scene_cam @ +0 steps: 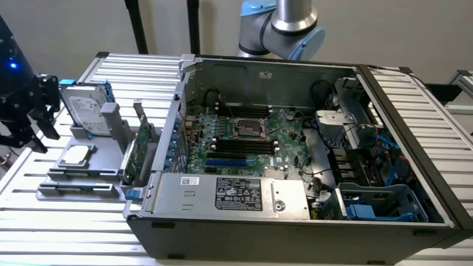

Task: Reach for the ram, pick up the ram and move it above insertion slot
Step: 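Pick up the ram and move it above insertion slot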

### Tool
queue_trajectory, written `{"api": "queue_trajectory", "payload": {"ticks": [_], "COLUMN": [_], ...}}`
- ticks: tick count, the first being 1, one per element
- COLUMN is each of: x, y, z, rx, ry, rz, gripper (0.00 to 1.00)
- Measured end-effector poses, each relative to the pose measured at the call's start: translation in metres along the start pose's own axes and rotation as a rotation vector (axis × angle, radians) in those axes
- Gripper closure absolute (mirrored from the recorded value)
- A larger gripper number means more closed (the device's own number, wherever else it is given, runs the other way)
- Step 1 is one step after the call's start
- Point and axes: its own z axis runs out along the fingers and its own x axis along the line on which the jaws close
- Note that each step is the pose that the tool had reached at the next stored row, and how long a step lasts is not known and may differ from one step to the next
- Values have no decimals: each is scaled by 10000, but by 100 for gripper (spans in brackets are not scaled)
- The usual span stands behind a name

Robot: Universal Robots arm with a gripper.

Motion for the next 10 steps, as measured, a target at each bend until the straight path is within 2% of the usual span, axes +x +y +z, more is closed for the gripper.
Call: {"api": "queue_trajectory", "payload": {"ticks": [10], "x": [4], "y": [-9], "z": [182], "rx": [0], "ry": [7], "rz": [-201], "gripper": [64]}}
